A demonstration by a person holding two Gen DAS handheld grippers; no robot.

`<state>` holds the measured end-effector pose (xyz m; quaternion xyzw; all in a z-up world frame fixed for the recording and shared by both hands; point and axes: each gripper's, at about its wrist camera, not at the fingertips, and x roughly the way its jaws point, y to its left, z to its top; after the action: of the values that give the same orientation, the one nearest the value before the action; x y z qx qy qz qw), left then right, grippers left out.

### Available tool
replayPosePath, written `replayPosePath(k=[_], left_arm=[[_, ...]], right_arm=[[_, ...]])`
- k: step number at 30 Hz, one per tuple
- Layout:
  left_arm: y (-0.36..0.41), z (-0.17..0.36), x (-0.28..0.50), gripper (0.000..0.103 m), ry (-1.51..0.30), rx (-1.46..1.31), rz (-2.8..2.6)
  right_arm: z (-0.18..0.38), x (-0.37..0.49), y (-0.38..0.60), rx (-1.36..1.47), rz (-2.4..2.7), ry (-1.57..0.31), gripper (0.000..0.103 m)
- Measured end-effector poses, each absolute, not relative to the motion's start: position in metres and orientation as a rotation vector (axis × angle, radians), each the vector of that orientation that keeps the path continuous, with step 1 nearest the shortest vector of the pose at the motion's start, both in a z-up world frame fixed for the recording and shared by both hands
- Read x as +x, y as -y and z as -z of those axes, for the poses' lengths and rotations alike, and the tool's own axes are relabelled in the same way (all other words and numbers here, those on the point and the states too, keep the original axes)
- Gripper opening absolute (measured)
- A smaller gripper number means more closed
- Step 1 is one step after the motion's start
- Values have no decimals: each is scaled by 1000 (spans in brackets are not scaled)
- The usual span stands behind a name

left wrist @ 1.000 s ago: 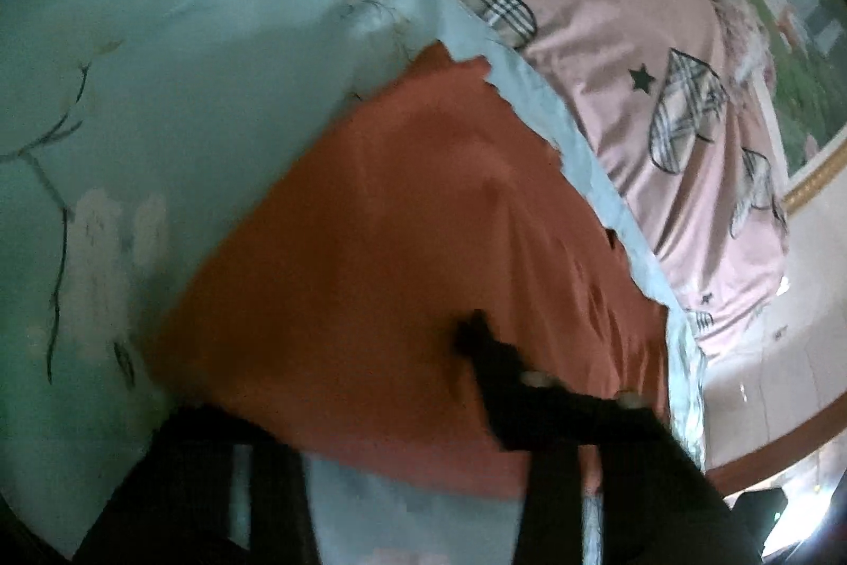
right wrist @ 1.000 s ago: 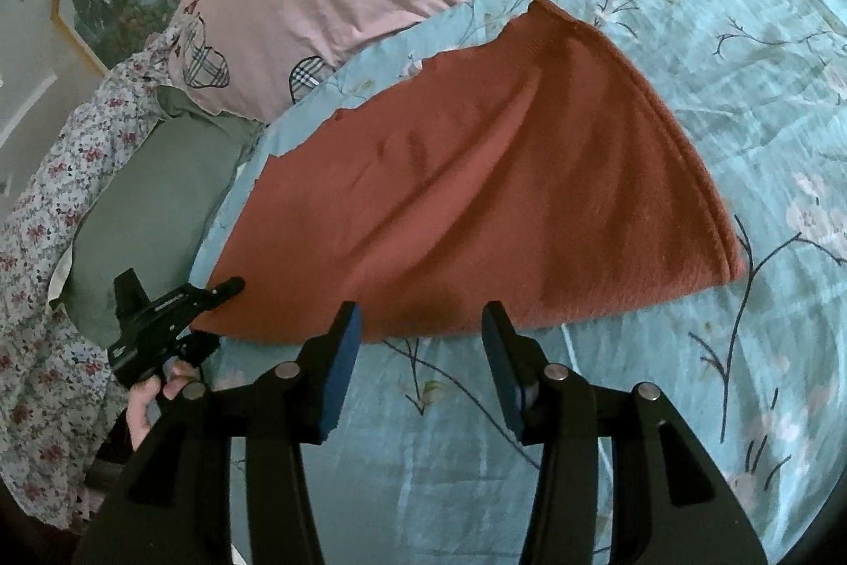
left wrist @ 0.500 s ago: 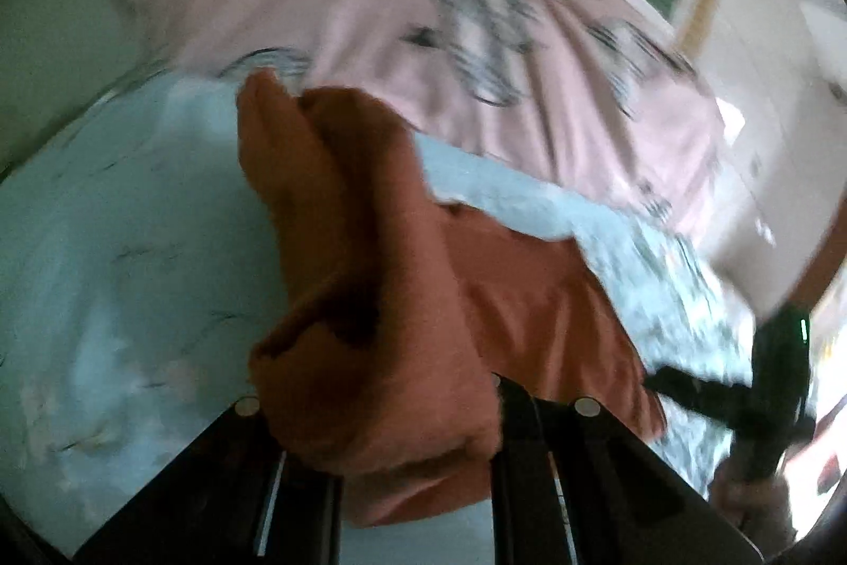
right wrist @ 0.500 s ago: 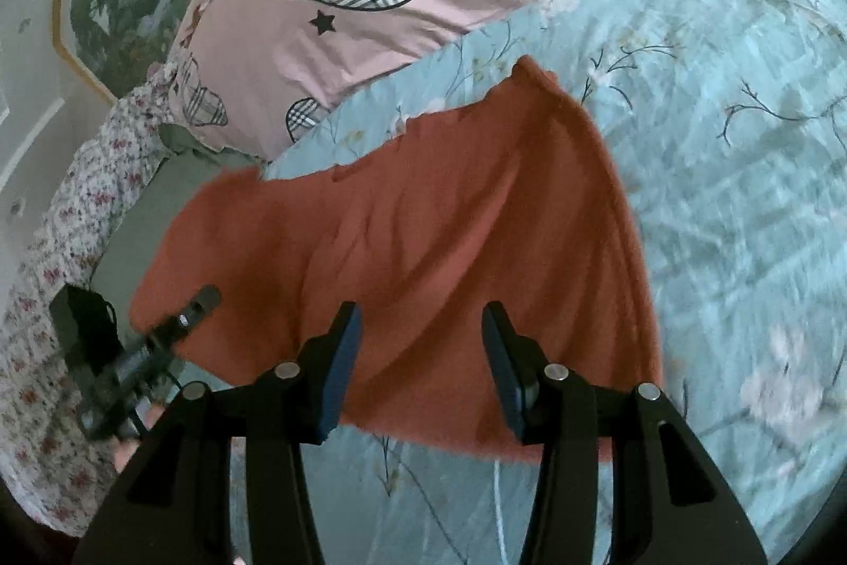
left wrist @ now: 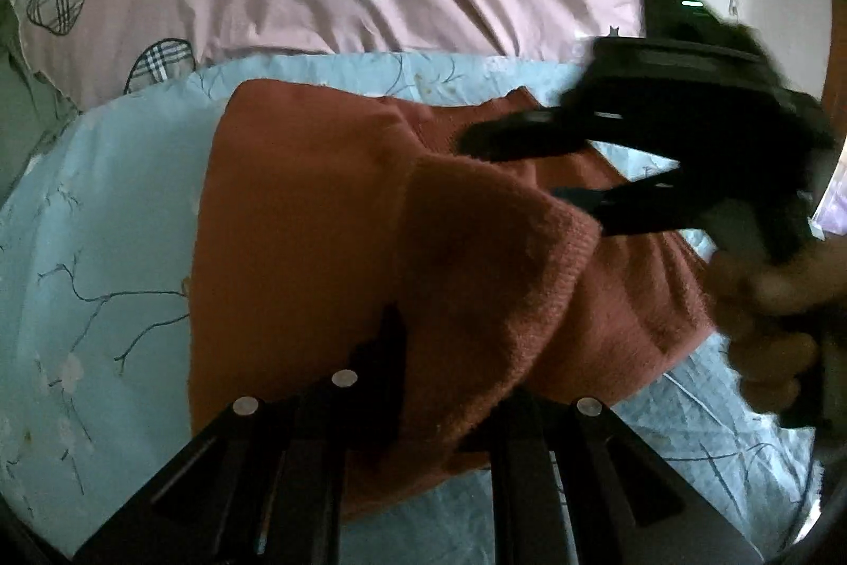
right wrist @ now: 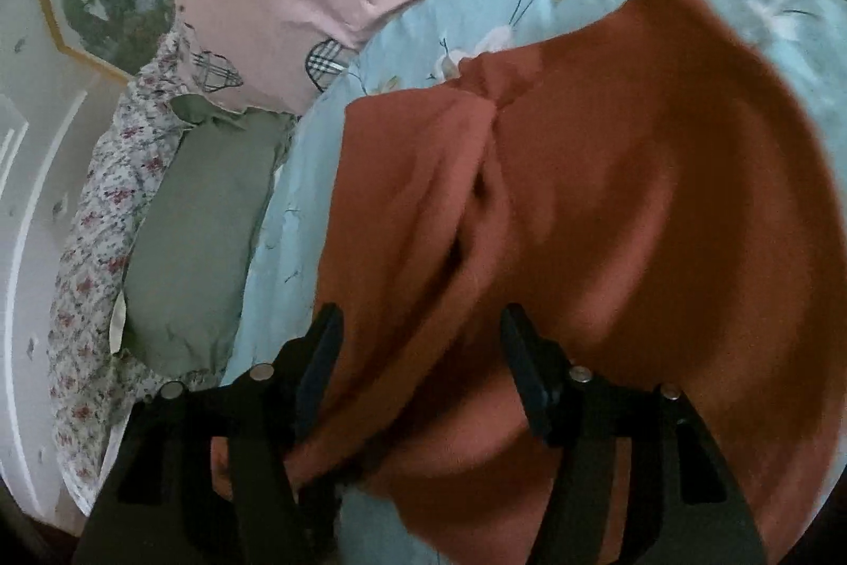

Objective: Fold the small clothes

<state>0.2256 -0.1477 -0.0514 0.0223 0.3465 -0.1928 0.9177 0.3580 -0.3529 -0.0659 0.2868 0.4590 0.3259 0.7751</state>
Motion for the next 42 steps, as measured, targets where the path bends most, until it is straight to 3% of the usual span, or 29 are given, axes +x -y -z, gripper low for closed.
replayPosePath(k=[4, 5, 6, 7, 10, 16, 25, 33, 35, 39, 42], left_arm=[[148, 52, 223, 12, -709, 60, 390], [151, 51, 222, 12, -706, 78, 383], [154, 50, 222, 12, -703, 99, 375], [156, 50, 220, 12, -701, 108, 371], [160, 39, 218, 12, -678, 119, 377], [198, 5, 217, 12, -609, 89, 480], [266, 45, 236, 13, -735, 112, 566], [269, 42, 232, 13, -711, 122, 597], [272, 47, 234, 22, -750, 113, 611], [262, 47, 224, 31, -777, 90, 657], [238, 40, 208, 48, -775, 83, 668]], right_arm=[[68, 385, 323, 593, -730, -1019, 62], [68, 390, 317, 579, -729, -1020, 58], [65, 392, 313, 547, -721, -1012, 32], [60, 393, 310, 507, -708, -1005, 21], [39, 390, 319, 463, -737, -945, 15], [-7, 379, 373, 370, -707, -820, 15], [60, 383, 438, 414, -554, -943, 15], [48, 372, 441, 374, -520, -891, 15], [57, 374, 442, 361, -482, -917, 20], [57, 359, 456, 383, -439, -881, 30], [51, 343, 466, 389, -405, -860, 38]])
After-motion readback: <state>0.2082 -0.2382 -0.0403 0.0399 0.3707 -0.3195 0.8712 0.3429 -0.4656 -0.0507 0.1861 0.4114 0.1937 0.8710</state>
